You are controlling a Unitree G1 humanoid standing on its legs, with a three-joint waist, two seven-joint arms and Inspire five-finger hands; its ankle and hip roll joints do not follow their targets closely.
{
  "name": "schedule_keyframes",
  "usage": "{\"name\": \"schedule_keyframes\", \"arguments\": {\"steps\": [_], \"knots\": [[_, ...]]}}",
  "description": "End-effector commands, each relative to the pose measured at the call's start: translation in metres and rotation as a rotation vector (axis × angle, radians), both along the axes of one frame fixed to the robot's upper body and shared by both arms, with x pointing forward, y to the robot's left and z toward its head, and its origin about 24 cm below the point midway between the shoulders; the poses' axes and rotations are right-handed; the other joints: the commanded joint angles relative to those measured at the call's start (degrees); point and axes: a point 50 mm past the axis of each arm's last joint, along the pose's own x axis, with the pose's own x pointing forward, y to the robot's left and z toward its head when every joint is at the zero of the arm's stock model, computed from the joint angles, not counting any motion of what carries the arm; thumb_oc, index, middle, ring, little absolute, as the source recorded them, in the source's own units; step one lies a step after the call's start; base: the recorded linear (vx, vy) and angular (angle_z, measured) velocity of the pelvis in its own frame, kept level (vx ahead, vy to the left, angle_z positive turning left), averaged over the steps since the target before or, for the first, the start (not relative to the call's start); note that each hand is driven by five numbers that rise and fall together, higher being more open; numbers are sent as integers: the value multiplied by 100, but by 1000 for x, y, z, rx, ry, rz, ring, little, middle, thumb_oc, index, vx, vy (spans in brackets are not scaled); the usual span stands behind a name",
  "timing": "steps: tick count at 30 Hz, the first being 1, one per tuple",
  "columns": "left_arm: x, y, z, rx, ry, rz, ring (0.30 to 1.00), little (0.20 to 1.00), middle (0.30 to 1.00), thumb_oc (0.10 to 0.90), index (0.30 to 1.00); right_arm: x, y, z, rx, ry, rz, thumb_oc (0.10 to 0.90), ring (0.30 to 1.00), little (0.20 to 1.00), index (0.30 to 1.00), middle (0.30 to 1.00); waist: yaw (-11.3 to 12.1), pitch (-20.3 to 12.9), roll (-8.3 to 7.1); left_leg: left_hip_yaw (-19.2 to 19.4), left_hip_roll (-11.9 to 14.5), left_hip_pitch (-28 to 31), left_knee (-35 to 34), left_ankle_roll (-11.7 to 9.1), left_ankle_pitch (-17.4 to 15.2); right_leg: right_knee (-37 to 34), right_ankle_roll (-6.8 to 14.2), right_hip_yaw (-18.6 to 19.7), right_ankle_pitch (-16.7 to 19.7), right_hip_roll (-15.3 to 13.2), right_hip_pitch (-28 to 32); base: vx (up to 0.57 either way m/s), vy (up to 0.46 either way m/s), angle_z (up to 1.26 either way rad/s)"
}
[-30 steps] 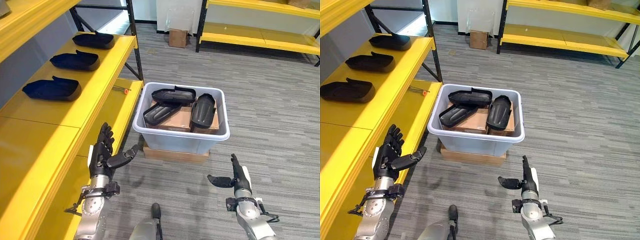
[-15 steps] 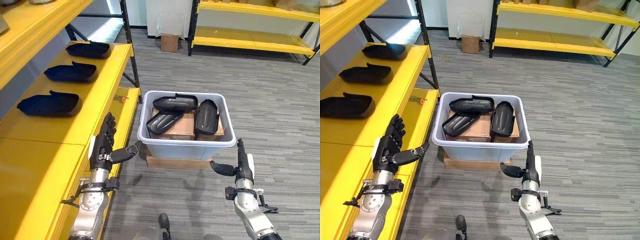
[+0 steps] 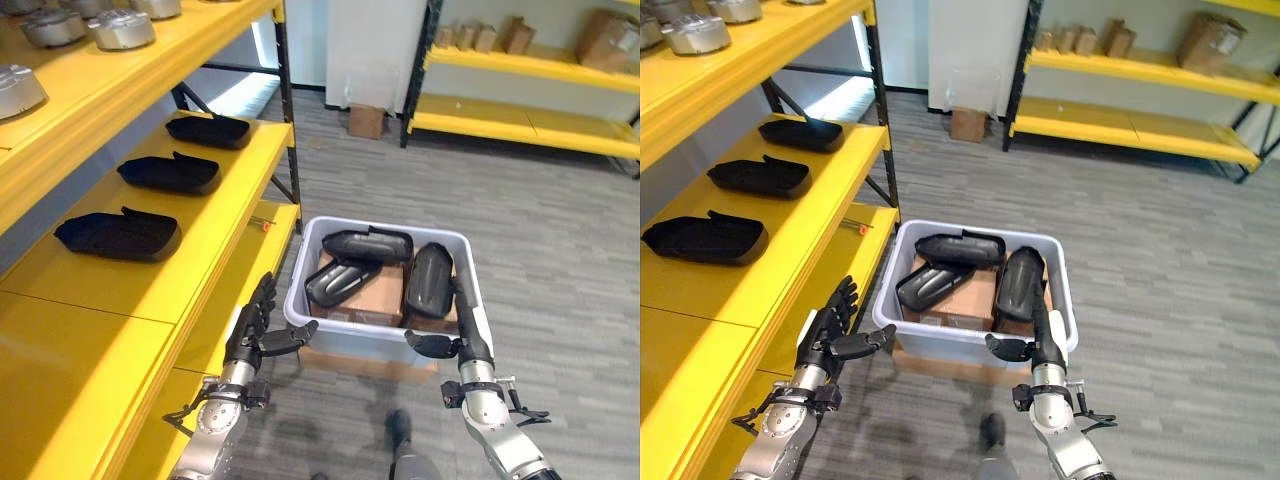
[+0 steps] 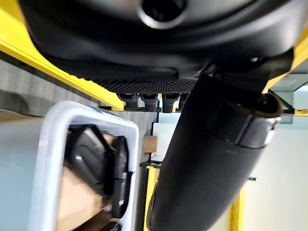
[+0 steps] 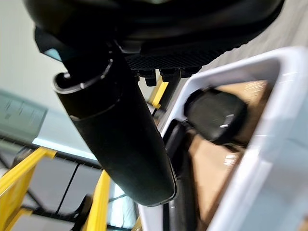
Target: Move parts from the plastic box to the shelf.
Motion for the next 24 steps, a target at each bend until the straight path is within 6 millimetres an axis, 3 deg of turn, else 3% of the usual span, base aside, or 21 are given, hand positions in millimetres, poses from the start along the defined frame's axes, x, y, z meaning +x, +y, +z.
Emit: {"name": "schedule_keyframes", "arguments": {"steps": [1,2,6,9,14,20,23,24], "knots": [[25,-6,61,-3,-295,-29,1000,1000,1000,900,1000,32,-3,50,-51,-234,38,900,1000,1000,1000,1000,-105,-139,265,-93,672,496,1,-221,-526,567,215,-67,-394,16,-330,382,-398,14],[23,-2,64,-10,-303,5,1000,1000,1000,900,1000,33,-1,51,-63,-227,47,900,1000,1000,1000,1000,-109,-125,318,-19,820,499,51,-307,-446,909,40,-183,-728,174,-327,247,-265,-12],[24,-1,72,-23,-339,30,1000,1000,1000,900,1000,37,-1,54,-72,-241,37,900,1000,1000,1000,1000,-92,-65,397,144,1064,265,248,-421,-229,1344,-202,-421,-1132,313,-409,155,-201,-25],[28,-4,79,-64,-385,55,1000,1000,1000,900,1000,42,-3,60,-89,-270,20,900,1000,1000,1000,1000,-105,31,473,263,1341,-210,622,-560,260,1588,-419,-555,-1407,404,-505,37,-108,-18],[31,-14,86,-90,-427,25,1000,1000,1000,900,1000,40,-13,67,-156,-324,-24,900,1000,1000,1000,1000,-229,88,601,431,1599,-526,770,-754,816,1570,-540,-633,-1531,425,-445,79,-30,20],[31,-8,93,-82,-480,98,1000,1000,1000,900,1000,38,-6,105,-279,-504,99,900,1000,1000,1000,1000,-394,75,758,580,1646,-528,840,-837,896,1889,-674,-671,-1804,442,-628,95,-34,7],[31,-2,97,-87,-500,128,1000,1000,1000,900,1000,34,-1,111,-296,-522,165,900,1000,1000,1000,1000,-447,2,752,749,1622,-630,1793,-920,1165,1798,-873,-864,-1957,490,-447,100,-169,7],[32,-2,99,-94,-501,117,1000,1000,1000,900,1000,32,0,112,-301,-540,177,900,1000,1000,1000,1000,-428,3,723,775,1561,-883,2394,-913,1218,1725,-967,-913,-1987,508,-343,95,-154,5]]}}
